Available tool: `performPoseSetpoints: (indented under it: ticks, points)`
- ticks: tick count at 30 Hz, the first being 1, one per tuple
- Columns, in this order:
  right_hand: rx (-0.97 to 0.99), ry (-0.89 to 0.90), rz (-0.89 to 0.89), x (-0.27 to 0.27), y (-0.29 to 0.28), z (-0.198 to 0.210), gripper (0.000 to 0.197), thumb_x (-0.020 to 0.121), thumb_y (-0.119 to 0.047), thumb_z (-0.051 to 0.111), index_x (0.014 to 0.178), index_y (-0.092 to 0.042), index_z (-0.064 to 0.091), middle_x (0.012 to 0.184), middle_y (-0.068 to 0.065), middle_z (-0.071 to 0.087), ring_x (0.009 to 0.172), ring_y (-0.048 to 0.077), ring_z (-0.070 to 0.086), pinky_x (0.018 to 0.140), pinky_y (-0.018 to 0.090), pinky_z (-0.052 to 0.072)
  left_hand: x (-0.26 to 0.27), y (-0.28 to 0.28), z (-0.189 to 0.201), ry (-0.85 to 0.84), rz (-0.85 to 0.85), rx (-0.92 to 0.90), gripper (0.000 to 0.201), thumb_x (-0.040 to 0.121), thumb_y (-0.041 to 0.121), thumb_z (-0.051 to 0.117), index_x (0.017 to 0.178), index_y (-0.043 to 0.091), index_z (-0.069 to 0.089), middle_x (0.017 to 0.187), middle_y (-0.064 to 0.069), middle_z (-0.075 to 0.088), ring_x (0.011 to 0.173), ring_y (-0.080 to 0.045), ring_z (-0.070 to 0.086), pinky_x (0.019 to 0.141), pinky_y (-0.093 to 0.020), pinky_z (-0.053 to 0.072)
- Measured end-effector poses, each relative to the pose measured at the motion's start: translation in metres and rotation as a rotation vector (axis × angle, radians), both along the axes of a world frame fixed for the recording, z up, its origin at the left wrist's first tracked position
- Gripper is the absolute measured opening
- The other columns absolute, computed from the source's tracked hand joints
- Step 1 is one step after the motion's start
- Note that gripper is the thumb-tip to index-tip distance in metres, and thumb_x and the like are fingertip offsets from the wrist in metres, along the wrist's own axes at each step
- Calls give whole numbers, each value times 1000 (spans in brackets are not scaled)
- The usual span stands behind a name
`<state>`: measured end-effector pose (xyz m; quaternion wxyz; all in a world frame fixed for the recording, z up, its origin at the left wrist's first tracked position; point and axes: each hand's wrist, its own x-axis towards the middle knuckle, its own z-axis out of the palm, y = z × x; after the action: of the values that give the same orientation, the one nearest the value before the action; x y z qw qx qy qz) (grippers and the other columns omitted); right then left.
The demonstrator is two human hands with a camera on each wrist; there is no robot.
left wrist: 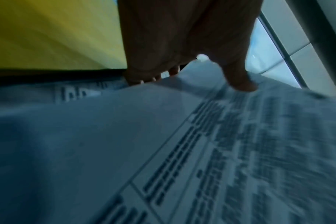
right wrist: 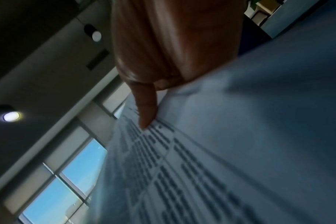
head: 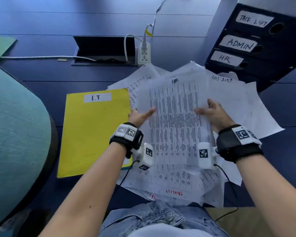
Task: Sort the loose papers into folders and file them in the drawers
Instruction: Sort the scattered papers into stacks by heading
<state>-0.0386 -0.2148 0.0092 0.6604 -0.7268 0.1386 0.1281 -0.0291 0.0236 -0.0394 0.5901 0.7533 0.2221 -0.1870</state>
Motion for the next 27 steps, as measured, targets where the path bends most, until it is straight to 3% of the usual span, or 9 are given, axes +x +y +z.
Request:
performPoseSetpoints:
  ticks: [2, 6, 10, 12, 14, 17, 20, 24, 27]
  points:
    - [138, -72, 28, 2, 0, 18, 23, 81, 5, 58, 97, -12, 57, 92, -1, 68, 81, 11, 66, 74, 22, 54, 5, 5, 11, -63, 124, -212, 122, 32, 73, 78, 125, 8, 34, 137, -10, 46, 123, -24, 49, 101, -37, 40]
    - [265, -159, 23, 17, 10, 40, 35, 77, -10, 62, 110, -18, 56, 98, -7, 71, 89, 8, 67, 80, 26, 55, 15, 19, 40, -138, -5, -493, 98, 25, 51, 91, 111, 16, 59, 109, -6, 66, 102, -26, 62, 92, -47, 49]
    - [244, -164, 24, 42, 31, 32, 16, 90, -17, 54, 106, -14, 57, 91, -9, 70, 84, 6, 66, 77, 24, 54, 25, 45, 62, -205, 88, -399, 73, 47, 25, 85, 112, 2, 61, 96, -8, 69, 90, -25, 64, 91, -51, 49]
    - [30, -131, 100, 52, 43, 19, 18, 95, -14, 49, 109, -5, 58, 77, -15, 71, 72, -2, 64, 67, 15, 49, 29, 64, 57, -192, 114, -240, 80, 48, 33, 88, 115, 1, 58, 104, -8, 66, 91, -19, 65, 93, -42, 51]
    - [-461, -98, 299, 63, 46, -4, 31, 92, -19, 57, 117, -1, 58, 102, -2, 71, 92, 8, 62, 79, 19, 43, 27, 82, 40, -124, 101, -43, 82, 48, 45, 89, 112, 4, 56, 106, -2, 64, 88, -7, 67, 87, -24, 52]
    - [-1020, 85, 530, 64, 45, -31, 68, 78, -35, 73, 135, -14, 43, 140, 11, 42, 129, 29, 37, 104, 41, 33, 18, 107, 1, 76, 44, 121, 105, 32, 62, 85, 116, 7, 57, 113, -8, 64, 103, -24, 62, 97, -39, 47]
    - [-1119, 143, 576, 57, 49, -36, 94, 66, -45, 79, 141, -18, 30, 146, 9, 28, 134, 32, 26, 105, 52, 28, -2, 110, -8, 184, 31, 167, 57, 70, 32, 80, 113, 2, 57, 113, -14, 63, 98, -28, 59, 91, -37, 47]
    - [-932, 139, 578, 51, 56, -41, 65, 71, -29, 80, 124, -10, 49, 123, 13, 54, 117, 30, 51, 95, 34, 40, -14, 106, -22, 196, 116, 198, 52, 80, 19, 71, 121, -6, 52, 118, -21, 59, 89, -25, 53, 75, -32, 42]
    - [-913, 11, 509, 49, 57, -35, 9, 82, -11, 63, 74, -17, 63, 89, 10, 60, 95, 25, 59, 73, 25, 37, -15, 103, -18, 194, 129, 174, 48, 83, 15, 68, 122, -7, 50, 113, -18, 58, 90, -22, 50, 76, -29, 39]
